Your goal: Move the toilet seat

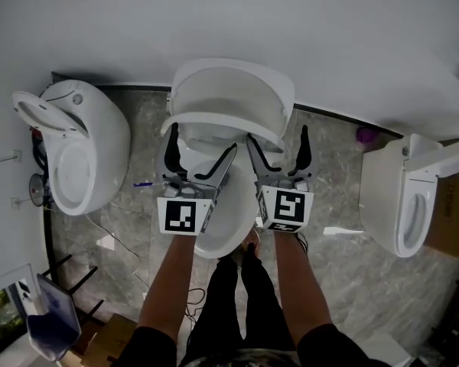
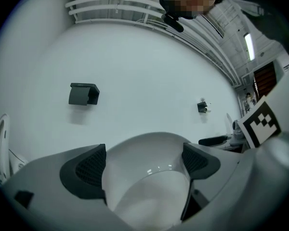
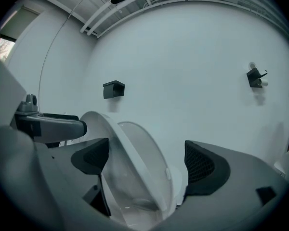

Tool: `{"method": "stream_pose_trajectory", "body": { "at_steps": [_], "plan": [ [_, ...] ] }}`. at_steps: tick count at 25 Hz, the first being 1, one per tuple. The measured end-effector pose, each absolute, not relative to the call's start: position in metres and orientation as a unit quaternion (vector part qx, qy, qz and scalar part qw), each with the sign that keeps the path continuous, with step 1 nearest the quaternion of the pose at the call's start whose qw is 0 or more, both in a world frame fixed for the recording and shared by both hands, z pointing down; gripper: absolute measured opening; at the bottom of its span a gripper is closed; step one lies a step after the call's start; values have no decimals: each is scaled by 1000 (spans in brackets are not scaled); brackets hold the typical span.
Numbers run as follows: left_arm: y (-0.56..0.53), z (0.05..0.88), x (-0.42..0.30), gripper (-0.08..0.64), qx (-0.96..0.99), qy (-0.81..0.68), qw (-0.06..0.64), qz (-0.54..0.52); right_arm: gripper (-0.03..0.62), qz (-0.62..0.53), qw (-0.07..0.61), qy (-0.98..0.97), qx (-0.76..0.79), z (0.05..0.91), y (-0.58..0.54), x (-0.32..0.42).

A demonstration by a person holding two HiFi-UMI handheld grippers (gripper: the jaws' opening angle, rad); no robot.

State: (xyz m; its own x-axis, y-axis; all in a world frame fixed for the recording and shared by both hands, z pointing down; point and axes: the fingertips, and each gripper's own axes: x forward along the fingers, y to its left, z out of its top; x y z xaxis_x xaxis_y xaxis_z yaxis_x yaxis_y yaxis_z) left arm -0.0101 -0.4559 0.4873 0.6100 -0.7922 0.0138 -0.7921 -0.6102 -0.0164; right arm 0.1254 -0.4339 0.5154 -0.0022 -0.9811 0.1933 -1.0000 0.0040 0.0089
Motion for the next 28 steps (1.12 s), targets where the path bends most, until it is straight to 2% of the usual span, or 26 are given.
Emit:
{"method": "stream_pose_trajectory", "body": {
  "at_steps": [12,16,28],
  "plan": [
    [-511,510,15,503,-901,433,-10,-31,479,54,73,-694,714,517,-484,146],
    [-524,513,21,503,-902,429,-6,-37,454,53,72,-694,714,519,-496,154],
    [-548,516,28,503,-900,434,-1,-45,453,50,83,-699,708,522,-518,165]
  ]
}}
